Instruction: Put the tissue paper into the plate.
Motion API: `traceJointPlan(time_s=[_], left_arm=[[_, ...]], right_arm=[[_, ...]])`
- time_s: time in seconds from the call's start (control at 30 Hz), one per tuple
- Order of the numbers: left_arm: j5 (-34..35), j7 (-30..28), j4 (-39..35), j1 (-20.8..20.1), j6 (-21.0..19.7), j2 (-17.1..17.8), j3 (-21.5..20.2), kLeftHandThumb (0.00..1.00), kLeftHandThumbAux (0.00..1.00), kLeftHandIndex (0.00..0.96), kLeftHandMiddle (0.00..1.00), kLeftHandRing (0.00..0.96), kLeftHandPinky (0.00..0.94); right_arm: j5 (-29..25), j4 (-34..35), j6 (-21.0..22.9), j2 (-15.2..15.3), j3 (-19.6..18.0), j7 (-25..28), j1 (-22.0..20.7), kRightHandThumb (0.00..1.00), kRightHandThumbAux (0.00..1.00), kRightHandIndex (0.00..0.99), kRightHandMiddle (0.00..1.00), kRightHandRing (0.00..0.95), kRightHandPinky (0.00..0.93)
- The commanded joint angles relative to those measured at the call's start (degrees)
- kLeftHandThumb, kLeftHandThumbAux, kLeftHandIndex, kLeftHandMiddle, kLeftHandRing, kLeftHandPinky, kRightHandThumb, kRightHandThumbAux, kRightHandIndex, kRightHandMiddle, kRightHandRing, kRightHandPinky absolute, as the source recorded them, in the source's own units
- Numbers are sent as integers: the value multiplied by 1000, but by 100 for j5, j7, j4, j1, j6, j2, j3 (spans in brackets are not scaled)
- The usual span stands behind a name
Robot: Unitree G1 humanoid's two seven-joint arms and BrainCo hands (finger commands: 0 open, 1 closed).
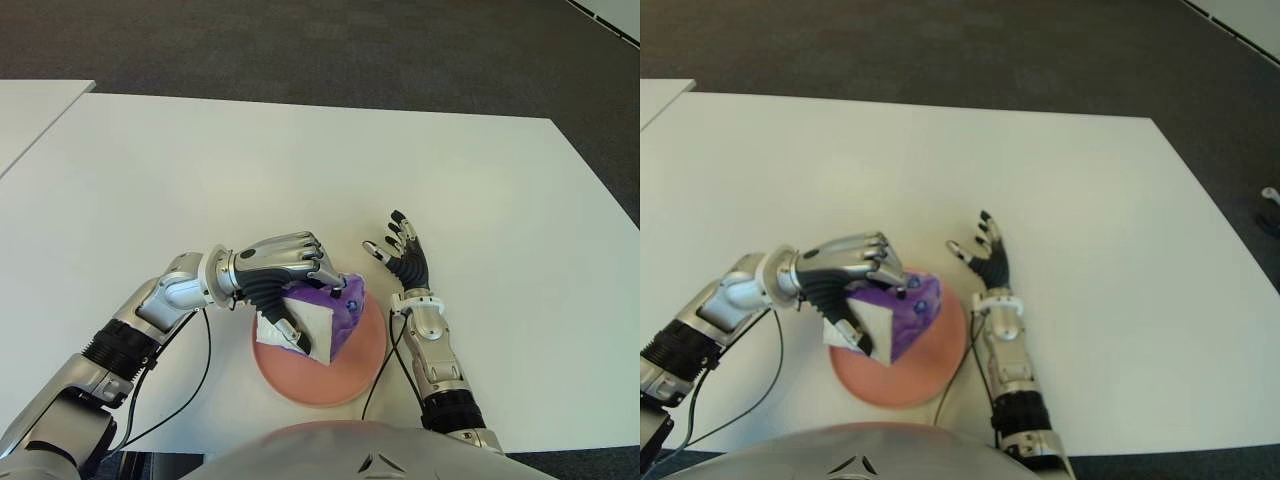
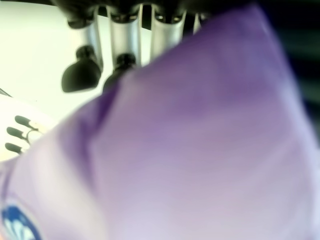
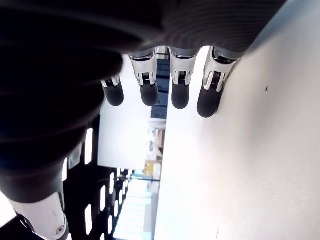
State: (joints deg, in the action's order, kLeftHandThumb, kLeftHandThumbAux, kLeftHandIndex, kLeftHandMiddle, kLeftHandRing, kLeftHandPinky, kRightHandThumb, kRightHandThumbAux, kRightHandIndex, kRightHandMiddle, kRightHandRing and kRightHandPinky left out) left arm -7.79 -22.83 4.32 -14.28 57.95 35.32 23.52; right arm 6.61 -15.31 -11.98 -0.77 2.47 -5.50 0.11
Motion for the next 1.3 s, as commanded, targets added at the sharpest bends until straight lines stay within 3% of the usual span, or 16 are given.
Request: traceJointPlan(time_s=[0.03, 0.47, 0.63, 0.73, 0.8, 0.87, 0.9, 1.0, 1.17, 1.3], left_arm=[[-12, -196, -87, 103, -246, -37, -50, 743, 701, 441, 822, 826, 814], [-625, -274, -236, 214, -791, -107, -211, 746, 700, 441, 825, 827, 810], [-1358, 350, 303, 280, -197, -404, -430, 746, 700, 441, 822, 824, 791], [-2776, 1473, 934, 387, 427, -674, -557, 744, 699, 441, 790, 784, 724], [-3377, 1766, 1077, 315, 558, -582, -500, 713, 704, 424, 576, 567, 520], [-3682, 1743, 1049, 181, 605, -429, -399, 698, 708, 416, 469, 460, 425], [-3807, 1695, 1013, 106, 618, -348, -340, 520, 650, 290, 324, 304, 280], [-4044, 1484, 883, -49, 582, -149, -221, 278, 562, 112, 118, 101, 93], [-4242, 1251, 673, -120, 361, 44, -176, 124, 463, 18, 19, 16, 15], [-4382, 1361, 572, -155, 265, 123, -126, 95, 394, 3, 4, 3, 3]], right_arm=[[-12, -225, 243, -5, 3, 16, 261, 113, 708, 0, 52, 71, 111], [-31, -218, 242, -4, -15, 16, 290, 119, 712, 0, 53, 71, 110], [-36, -187, 280, 1, -24, 23, 309, 123, 714, 0, 52, 69, 106], [-41, -171, 298, 17, -33, 41, 321, 123, 713, 0, 50, 66, 104], [-51, -169, 297, 24, -41, 50, 321, 123, 712, 0, 48, 64, 105], [-55, -177, 288, 22, -43, 51, 321, 124, 712, 0, 47, 63, 105], [-56, -182, 281, 20, -43, 50, 321, 125, 712, 0, 48, 64, 107], [-60, -203, 260, 22, -44, 57, 316, 128, 712, 0, 50, 66, 114], [-74, -242, 200, 29, -48, 82, 312, 130, 712, 0, 54, 69, 110], [-84, -254, 173, 39, -53, 116, 308, 126, 711, 0, 56, 70, 108]])
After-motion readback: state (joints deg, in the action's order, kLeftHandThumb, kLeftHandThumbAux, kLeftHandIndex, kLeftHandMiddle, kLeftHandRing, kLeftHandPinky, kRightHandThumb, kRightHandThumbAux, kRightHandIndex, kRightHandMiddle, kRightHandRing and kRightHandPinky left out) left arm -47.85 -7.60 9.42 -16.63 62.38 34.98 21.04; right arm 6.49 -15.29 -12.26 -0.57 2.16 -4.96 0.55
